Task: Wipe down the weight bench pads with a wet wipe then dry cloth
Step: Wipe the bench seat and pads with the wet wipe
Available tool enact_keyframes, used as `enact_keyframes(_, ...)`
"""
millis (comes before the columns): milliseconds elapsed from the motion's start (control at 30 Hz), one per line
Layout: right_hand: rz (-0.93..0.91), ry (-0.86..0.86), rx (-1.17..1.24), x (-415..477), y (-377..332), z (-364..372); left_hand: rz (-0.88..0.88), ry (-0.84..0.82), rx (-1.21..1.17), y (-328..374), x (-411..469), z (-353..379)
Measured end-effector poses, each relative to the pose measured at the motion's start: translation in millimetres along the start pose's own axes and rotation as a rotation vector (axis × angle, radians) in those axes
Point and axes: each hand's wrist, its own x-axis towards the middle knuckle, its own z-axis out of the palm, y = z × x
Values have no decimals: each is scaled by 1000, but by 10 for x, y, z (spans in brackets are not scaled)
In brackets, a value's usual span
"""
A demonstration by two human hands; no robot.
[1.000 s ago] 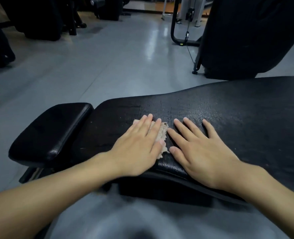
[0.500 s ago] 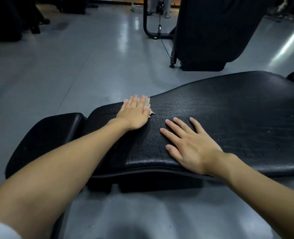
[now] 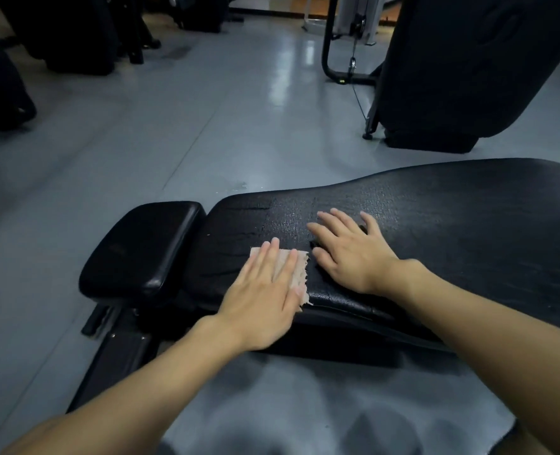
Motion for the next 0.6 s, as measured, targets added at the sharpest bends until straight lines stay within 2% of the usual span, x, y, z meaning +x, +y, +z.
enact_keyframes(267,-9,-38,-3,108,-9,183,-51,-45,3,-96,179,-19)
enact_keyframes(600,-7,-9,-6,120,-33,209,-188,-140,-76,-602,1552,-176)
